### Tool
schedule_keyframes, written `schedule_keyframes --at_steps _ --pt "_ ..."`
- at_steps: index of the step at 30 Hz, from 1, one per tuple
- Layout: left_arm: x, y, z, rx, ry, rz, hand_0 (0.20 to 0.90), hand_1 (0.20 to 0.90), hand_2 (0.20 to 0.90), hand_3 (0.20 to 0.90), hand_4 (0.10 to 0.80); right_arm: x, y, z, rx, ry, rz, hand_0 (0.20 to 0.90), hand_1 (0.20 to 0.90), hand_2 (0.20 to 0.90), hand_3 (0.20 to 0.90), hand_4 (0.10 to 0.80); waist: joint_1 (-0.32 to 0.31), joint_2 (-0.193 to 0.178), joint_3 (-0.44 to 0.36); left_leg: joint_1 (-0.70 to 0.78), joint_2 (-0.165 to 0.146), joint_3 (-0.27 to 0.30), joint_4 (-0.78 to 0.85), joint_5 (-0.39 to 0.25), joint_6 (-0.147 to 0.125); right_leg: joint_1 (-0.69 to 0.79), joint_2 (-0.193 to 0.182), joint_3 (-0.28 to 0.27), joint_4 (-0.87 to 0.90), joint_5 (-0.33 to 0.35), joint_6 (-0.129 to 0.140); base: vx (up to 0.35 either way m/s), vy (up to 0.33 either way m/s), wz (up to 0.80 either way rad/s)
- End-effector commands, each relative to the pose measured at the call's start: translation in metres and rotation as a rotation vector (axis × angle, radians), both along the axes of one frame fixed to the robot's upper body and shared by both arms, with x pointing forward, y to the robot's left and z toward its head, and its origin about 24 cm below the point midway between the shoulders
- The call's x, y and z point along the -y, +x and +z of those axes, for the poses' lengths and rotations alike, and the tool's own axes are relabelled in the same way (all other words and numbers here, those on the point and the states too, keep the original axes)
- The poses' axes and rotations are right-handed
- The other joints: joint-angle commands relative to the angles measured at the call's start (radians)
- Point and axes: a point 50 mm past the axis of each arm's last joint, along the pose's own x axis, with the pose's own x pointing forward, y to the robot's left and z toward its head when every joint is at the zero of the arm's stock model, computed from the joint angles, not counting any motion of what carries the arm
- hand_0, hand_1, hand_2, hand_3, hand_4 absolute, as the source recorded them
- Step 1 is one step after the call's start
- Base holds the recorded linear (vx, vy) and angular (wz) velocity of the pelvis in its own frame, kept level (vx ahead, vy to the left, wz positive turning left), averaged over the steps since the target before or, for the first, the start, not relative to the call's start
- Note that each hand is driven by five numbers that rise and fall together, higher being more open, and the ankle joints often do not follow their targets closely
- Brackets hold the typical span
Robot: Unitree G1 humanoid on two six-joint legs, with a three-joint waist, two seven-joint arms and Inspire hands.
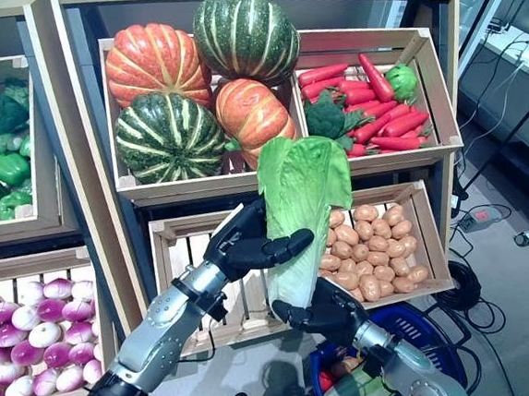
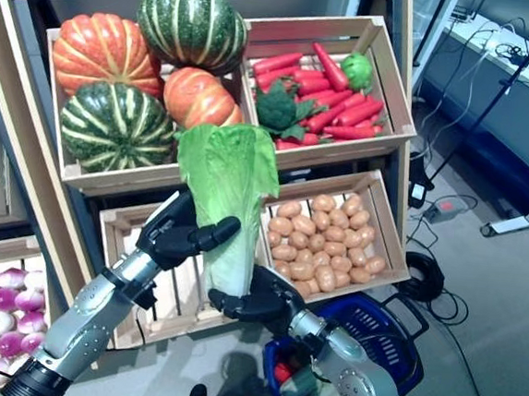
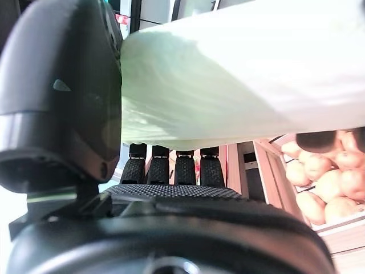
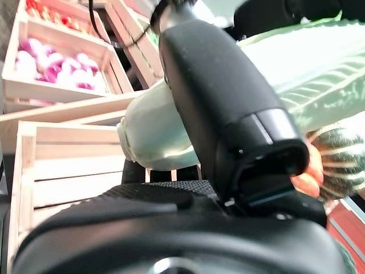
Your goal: Put vegetables into the basket
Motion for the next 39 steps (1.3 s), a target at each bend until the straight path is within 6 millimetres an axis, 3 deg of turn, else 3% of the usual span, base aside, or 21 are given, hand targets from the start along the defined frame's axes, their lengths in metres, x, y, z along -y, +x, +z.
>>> schedule_keyframes --at_steps 1,6,11,15,19,28,35,39 --pt "-0.016 0.002 0.030 0.184 0.088 0.015 0.900 0.900 0.900 0.900 0.800 0.032 0.025 0.044 0.195 0.148 -0.298 0.300 0.300 0.300 0.300 0.400 0.003 -0.034 -0.082 0.002 -0.009 0.000 0.002 -0.059 -0.016 0.034 -0.032 -0.002 0.005 0.003 0.021 0.000 0.000 0.00" --pt "-0.046 -0.006 0.021 0.144 0.138 0.158 0.900 0.900 0.900 0.900 0.800 0.067 0.014 0.036 0.169 0.112 -0.535 0.300 0.300 0.300 0.300 0.400 -0.007 -0.032 -0.075 -0.005 -0.005 0.008 0.002 -0.059 -0.015 0.024 -0.029 0.005 0.005 0.002 0.019 -0.001 -0.008 -0.02" --pt "-0.075 -0.016 0.014 0.119 0.213 0.350 0.900 0.900 0.900 0.900 0.800 0.108 -0.006 0.026 0.141 0.076 -0.874 0.300 0.300 0.300 0.300 0.400 -0.021 -0.034 -0.056 -0.018 -0.005 0.017 0.002 -0.059 -0.011 0.005 -0.023 0.014 0.007 0.001 0.017 -0.007 -0.025 -0.02" --pt "-0.090 -0.020 0.011 0.111 0.255 0.473 0.900 0.900 0.900 0.900 0.800 0.132 -0.018 0.019 0.122 0.162 -1.206 0.300 0.300 0.300 0.300 0.400 -0.027 -0.029 -0.028 -0.048 -0.004 0.023 0.002 -0.055 -0.011 -0.028 -0.015 0.023 0.015 -0.004 0.012 -0.046 -0.039 -0.04" --pt "-0.093 -0.016 0.017 0.157 0.266 0.537 0.900 0.900 0.900 0.900 0.800 0.141 -0.017 0.017 0.119 0.245 -1.385 0.300 0.300 0.300 0.300 0.400 -0.030 -0.016 0.017 -0.095 -0.005 0.027 0.002 -0.043 -0.009 -0.087 -0.008 0.035 0.034 -0.005 0.004 -0.191 -0.005 -0.13" --pt "-0.082 0.004 0.043 0.301 0.153 0.668 0.900 0.900 0.900 0.900 0.800 0.160 -0.005 0.004 0.024 0.493 -1.773 0.300 0.300 0.300 0.300 0.400 -0.030 0.018 0.226 -0.256 -0.020 0.012 0.049 -0.001 -0.014 -0.238 0.021 0.048 0.102 -0.002 -0.026 -0.214 -0.030 -0.05" --pt "-0.057 0.018 0.070 0.467 0.104 0.645 0.900 0.900 0.900 0.900 0.800 0.155 0.029 0.006 -0.067 0.692 -1.758 0.300 0.300 0.300 0.300 0.400 -0.011 0.033 0.380 -0.504 -0.048 -0.014 0.207 0.018 -0.029 -0.436 0.020 0.010 0.219 0.001 -0.044 -0.222 -0.055 -0.02" --pt "-0.047 0.024 0.077 0.485 0.050 0.630 0.900 0.900 0.900 0.900 0.800 0.146 0.049 0.010 -0.086 0.662 -1.700 0.300 0.300 0.300 0.300 0.400 0.005 0.039 0.426 -0.597 -0.076 -0.023 0.280 0.008 -0.022 -0.519 0.009 -0.005 0.276 -0.003 -0.047 -0.126 -0.048 0.08"
